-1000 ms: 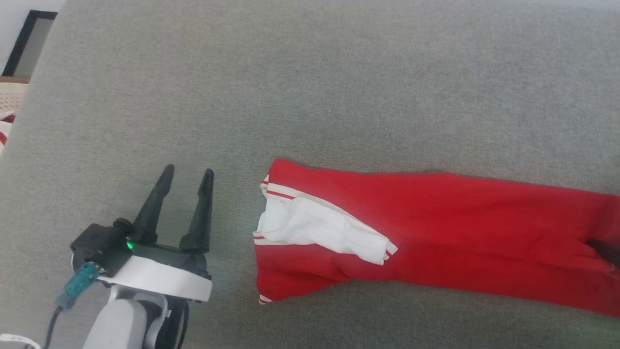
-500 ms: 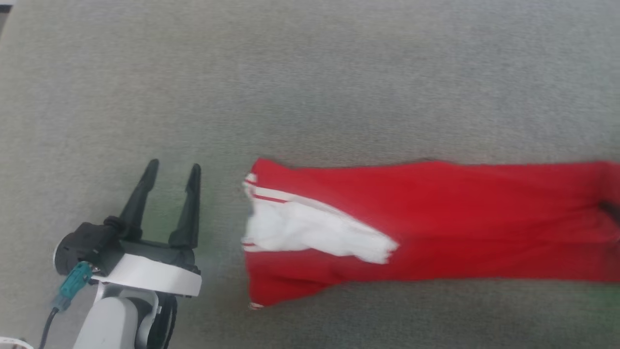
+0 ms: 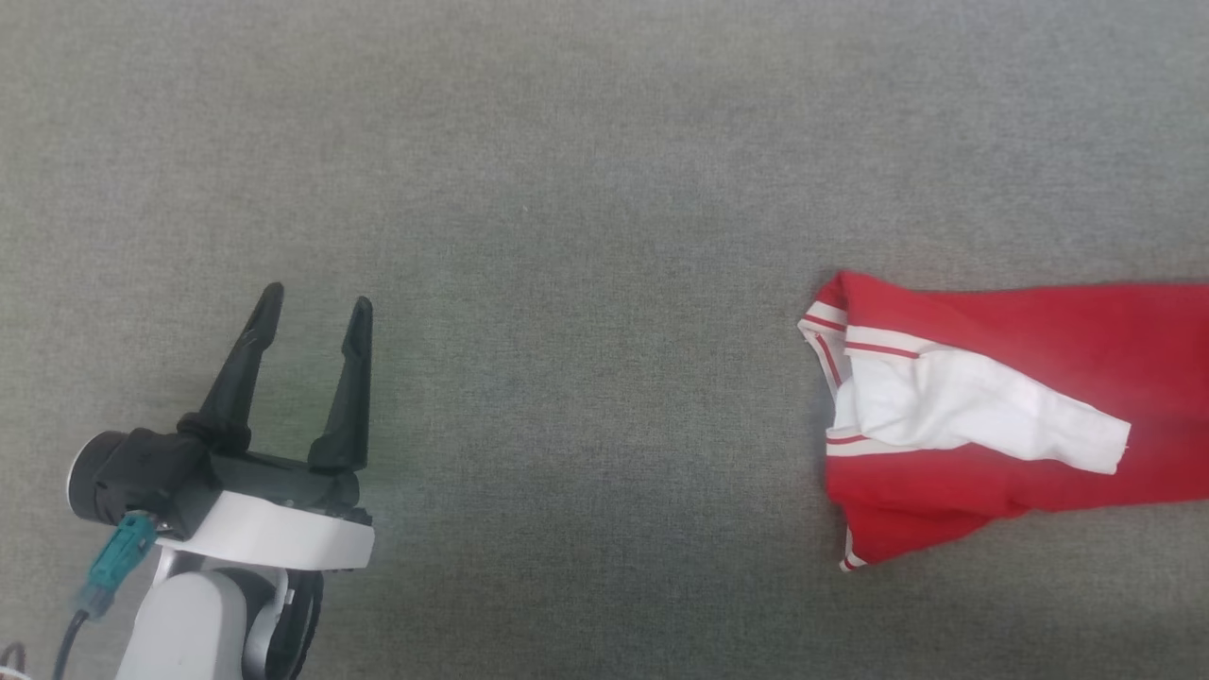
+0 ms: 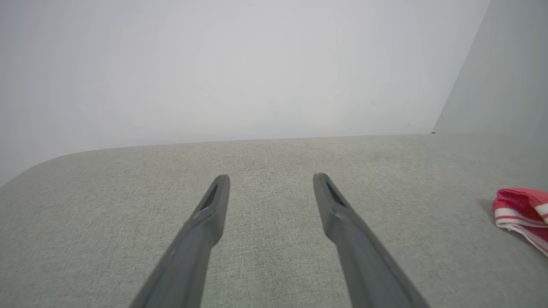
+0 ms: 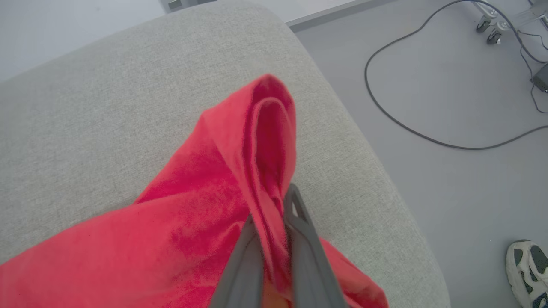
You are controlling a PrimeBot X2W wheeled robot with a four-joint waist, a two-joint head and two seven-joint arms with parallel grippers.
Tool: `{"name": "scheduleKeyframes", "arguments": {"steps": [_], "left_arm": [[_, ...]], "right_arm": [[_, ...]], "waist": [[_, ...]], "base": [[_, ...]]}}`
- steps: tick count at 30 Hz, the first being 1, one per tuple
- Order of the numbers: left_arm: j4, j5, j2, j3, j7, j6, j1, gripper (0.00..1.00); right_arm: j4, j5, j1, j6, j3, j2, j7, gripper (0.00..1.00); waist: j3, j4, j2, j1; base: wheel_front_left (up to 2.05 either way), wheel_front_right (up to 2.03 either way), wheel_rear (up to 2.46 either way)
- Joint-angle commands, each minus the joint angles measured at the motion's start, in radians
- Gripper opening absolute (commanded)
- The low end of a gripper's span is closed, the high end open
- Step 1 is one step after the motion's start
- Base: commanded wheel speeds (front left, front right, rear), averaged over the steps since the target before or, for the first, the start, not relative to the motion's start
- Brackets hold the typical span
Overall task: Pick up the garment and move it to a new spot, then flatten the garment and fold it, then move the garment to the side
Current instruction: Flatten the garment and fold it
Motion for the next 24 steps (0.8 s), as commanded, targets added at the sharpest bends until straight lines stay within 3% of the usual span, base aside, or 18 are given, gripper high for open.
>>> {"name": "scheduleKeyframes", "arguments": {"steps": [1, 7, 18, 24], "left_arm": [[-0.004, -0.004, 0.000, 0.007, -0.005, -0.002, 0.004, 1.00], [0.009, 0.000, -0.009, 0.017, -0.005, -0.002, 0.038, 1.00], [0.071, -0.022, -0.022, 0.003, -0.005, -0.002, 0.095, 1.00], [0.109, -0.023, -0.034, -0.018, -0.005, -0.002, 0.092, 1.00]], "right_arm": [[0.011, 0.014, -0.008, 0.000, 0.018, 0.002, -0.011, 0.00], [-0.048, 0.062, 0.033, 0.000, 0.146, 0.029, 0.004, 0.00], [-0.398, 0.198, 0.166, 0.000, 0.483, 0.123, 0.117, 0.00], [-0.497, 0.203, 0.163, 0.000, 0.640, 0.169, 0.138, 0.00]], "waist": [[-0.010, -0.003, 0.0000, 0.0000], [-0.052, -0.014, 0.0000, 0.0000], [-0.134, 0.013, 0.0000, 0.0000], [-0.144, 0.052, 0.0000, 0.0000]], "base": [[0.00, 0.00, 0.00], [0.00, 0.00, 0.00], [0.00, 0.00, 0.00], [0.00, 0.00, 0.00]]}}
